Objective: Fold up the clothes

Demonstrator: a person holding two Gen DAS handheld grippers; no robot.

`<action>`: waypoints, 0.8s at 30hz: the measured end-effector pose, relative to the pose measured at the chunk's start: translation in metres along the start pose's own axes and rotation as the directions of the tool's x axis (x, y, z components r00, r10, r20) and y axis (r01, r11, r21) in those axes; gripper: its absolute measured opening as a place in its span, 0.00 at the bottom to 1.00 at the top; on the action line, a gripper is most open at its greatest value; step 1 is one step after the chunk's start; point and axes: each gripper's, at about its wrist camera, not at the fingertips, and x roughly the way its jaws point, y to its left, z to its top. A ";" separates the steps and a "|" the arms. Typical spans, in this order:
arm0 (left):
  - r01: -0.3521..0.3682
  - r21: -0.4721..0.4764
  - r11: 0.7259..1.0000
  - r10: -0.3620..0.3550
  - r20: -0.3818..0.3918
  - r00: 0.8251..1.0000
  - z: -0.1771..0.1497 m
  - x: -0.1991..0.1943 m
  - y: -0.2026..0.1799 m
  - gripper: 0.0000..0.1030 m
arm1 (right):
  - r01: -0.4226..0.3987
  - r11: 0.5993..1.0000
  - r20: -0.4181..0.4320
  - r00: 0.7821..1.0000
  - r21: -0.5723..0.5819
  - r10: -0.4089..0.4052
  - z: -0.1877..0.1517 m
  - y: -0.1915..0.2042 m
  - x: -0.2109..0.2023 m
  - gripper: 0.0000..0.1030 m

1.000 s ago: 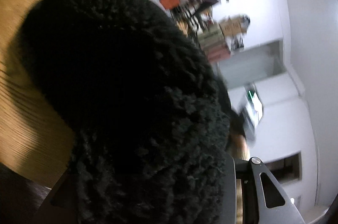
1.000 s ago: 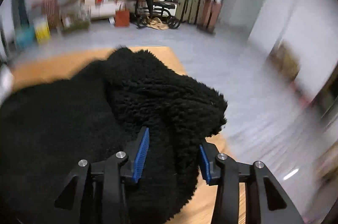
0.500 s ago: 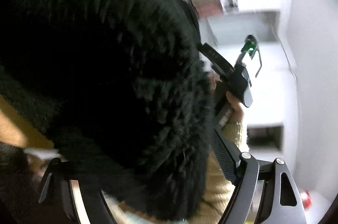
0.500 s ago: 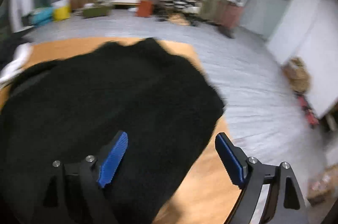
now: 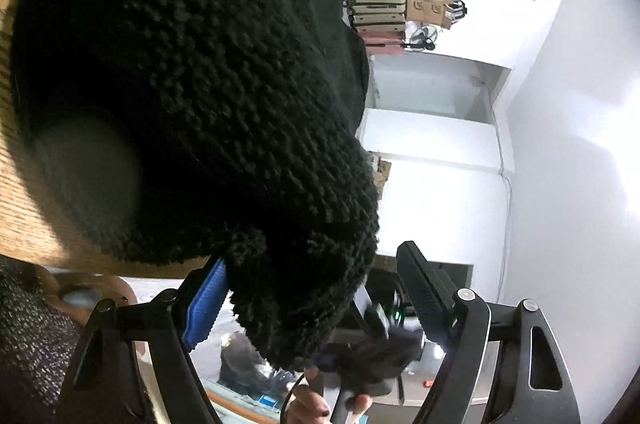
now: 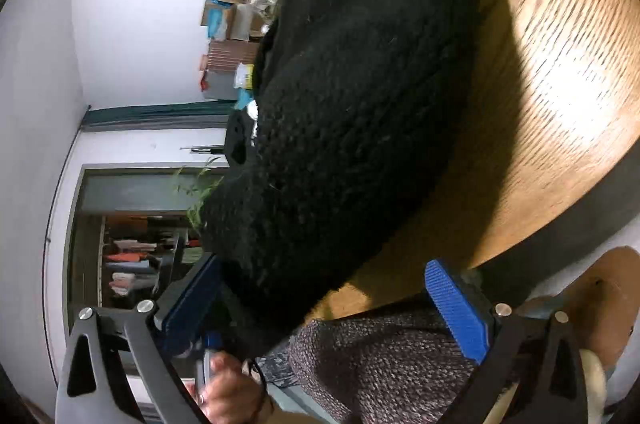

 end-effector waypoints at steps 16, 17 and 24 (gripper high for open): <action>-0.507 -0.215 0.835 0.544 0.459 0.702 0.040 -0.105 0.030 0.79 | 0.181 0.978 -0.031 0.982 -0.103 -0.185 0.047 0.039 0.048 0.40; -0.510 -0.210 0.834 0.547 0.433 0.716 0.050 -0.094 0.031 0.79 | 0.159 0.983 -0.026 0.986 -0.096 -0.162 0.051 0.037 0.039 0.39; -0.373 -0.117 0.920 0.390 0.209 0.897 0.069 -0.016 0.030 0.28 | 0.236 0.957 0.044 0.972 -0.171 -0.232 0.059 0.039 -0.001 0.38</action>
